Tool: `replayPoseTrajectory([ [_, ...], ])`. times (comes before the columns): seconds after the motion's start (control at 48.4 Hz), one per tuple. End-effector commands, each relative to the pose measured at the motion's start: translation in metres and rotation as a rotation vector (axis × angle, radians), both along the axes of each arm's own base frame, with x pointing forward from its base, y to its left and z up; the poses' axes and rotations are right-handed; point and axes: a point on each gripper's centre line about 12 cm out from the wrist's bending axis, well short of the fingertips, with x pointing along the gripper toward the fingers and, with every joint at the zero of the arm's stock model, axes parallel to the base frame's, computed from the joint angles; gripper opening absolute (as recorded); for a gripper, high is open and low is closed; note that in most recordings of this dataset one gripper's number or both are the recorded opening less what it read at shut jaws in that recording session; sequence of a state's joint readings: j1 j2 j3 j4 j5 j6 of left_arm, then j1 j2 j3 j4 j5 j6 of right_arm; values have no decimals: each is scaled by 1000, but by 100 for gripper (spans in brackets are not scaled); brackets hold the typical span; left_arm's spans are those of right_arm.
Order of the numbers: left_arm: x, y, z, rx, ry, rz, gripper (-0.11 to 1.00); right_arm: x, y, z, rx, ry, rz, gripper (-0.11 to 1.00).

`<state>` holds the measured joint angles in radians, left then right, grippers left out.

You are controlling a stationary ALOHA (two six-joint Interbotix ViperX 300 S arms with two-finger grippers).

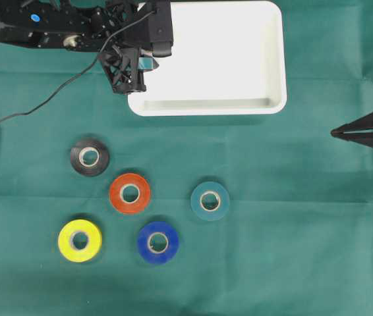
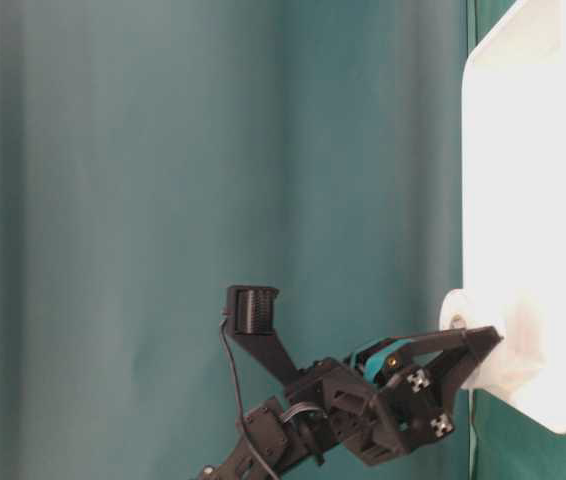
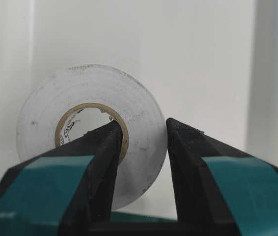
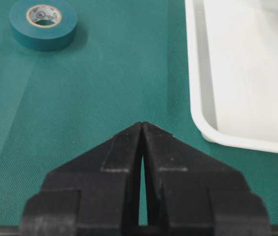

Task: Put the tape into the white case with the left arm.
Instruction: 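Lift the white roll and carry it into the white tray, then release the white roll in the tray's upper-left corner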

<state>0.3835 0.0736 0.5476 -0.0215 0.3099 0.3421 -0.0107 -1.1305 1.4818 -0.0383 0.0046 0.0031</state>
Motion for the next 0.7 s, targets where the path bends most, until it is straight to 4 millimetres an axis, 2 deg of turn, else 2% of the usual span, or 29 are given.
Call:
replayPoseTrajectory([
  [0.0, 8, 8, 12, 25, -56, 10, 27, 2, 0, 3, 1, -9, -2, -9],
  [0.269, 13, 23, 5, 25, -53, 38, 27, 2, 0, 3, 1, -9, 0, -9],
  [0.599, 12, 24, 2, 23, -47, 42, 28, 2, 0, 3, 1, -9, 0, -9],
  [0.682, 12, 24, 2, 24, -46, 41, 49, 2, 0, 3, 1, -9, 0, -9],
])
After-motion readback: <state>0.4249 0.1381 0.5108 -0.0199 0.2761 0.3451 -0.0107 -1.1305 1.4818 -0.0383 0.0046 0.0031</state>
